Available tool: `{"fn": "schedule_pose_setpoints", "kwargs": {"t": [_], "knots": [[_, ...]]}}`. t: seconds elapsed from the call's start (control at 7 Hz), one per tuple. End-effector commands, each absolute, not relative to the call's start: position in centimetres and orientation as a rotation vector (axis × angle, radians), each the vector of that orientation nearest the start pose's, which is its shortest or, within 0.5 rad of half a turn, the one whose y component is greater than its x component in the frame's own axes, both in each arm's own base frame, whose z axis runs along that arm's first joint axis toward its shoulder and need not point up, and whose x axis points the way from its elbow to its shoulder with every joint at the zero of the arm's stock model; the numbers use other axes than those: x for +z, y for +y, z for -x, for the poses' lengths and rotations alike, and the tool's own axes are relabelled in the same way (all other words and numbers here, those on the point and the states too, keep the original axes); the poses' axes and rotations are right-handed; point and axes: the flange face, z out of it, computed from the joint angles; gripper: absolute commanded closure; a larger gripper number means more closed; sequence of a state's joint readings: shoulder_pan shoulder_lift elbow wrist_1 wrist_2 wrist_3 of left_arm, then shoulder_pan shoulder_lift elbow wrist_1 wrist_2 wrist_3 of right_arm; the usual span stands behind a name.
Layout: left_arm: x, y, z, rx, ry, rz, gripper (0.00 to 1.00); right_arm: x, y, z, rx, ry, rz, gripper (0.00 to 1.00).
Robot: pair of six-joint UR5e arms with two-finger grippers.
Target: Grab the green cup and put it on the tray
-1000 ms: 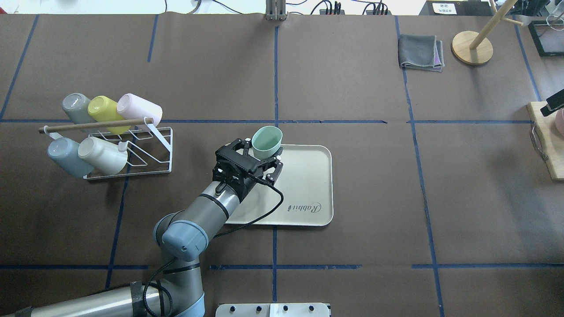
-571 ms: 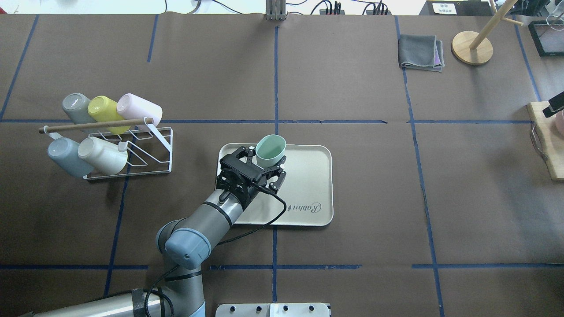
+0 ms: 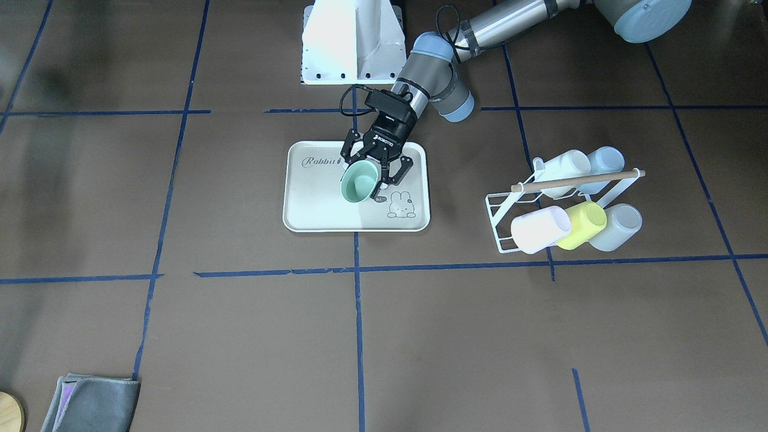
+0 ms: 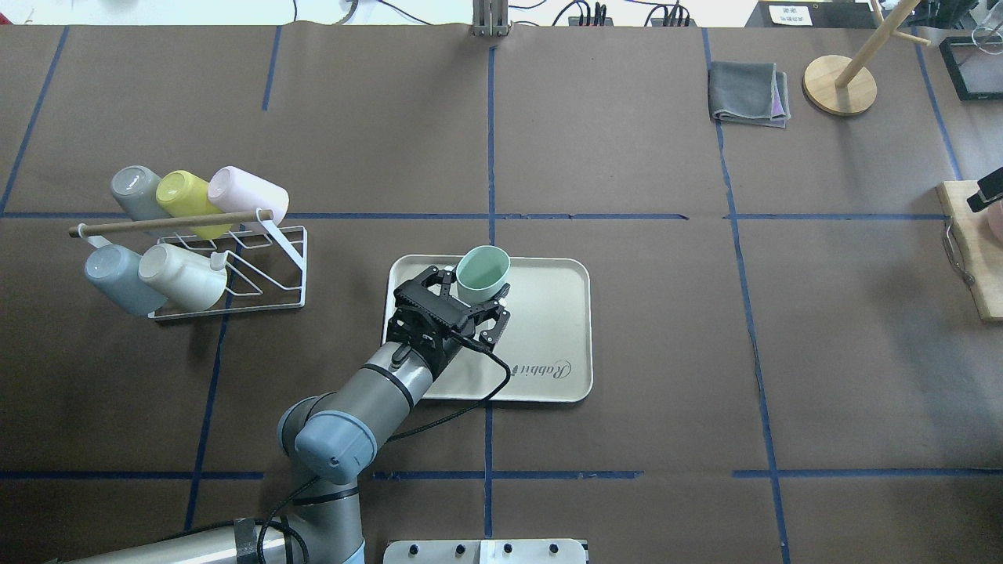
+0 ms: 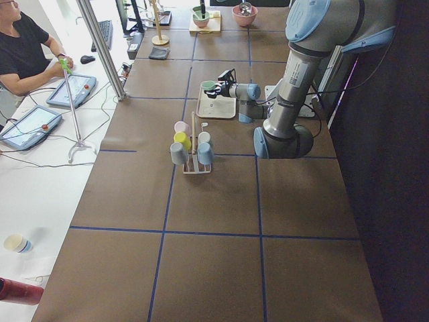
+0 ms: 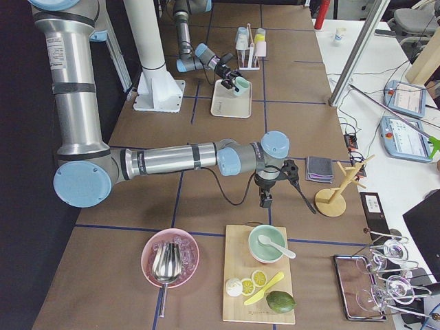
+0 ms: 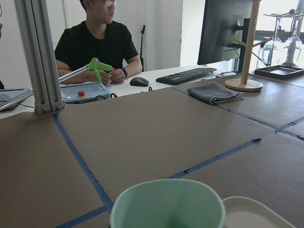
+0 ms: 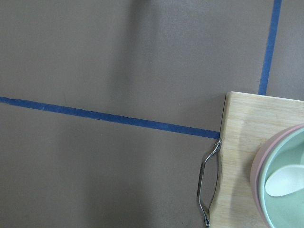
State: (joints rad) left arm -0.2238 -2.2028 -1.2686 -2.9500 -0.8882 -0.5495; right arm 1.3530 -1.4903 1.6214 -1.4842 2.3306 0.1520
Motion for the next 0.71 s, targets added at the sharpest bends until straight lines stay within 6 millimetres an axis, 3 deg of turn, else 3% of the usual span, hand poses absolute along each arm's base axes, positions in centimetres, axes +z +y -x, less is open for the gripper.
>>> {"fn": "schedule_pose_setpoints", "kwargs": {"t": [0.0,0.29,0.57], "knots": [[27.11,-34.23,-62.45,0.020,1.011,-1.336,0.36,58.50,-53.64,5.24,-0.143,-0.782,-0.063,0.00],[26.94,-34.23,-62.43,0.018,1.014,-1.337,0.30,58.50,-53.64,5.24,-0.143,-0.782,-0.063,0.00],[26.70,-34.22,-62.38,0.017,1.017,-1.339,0.16,58.50,-53.64,5.24,-0.143,-0.782,-0.063,0.00]]}}
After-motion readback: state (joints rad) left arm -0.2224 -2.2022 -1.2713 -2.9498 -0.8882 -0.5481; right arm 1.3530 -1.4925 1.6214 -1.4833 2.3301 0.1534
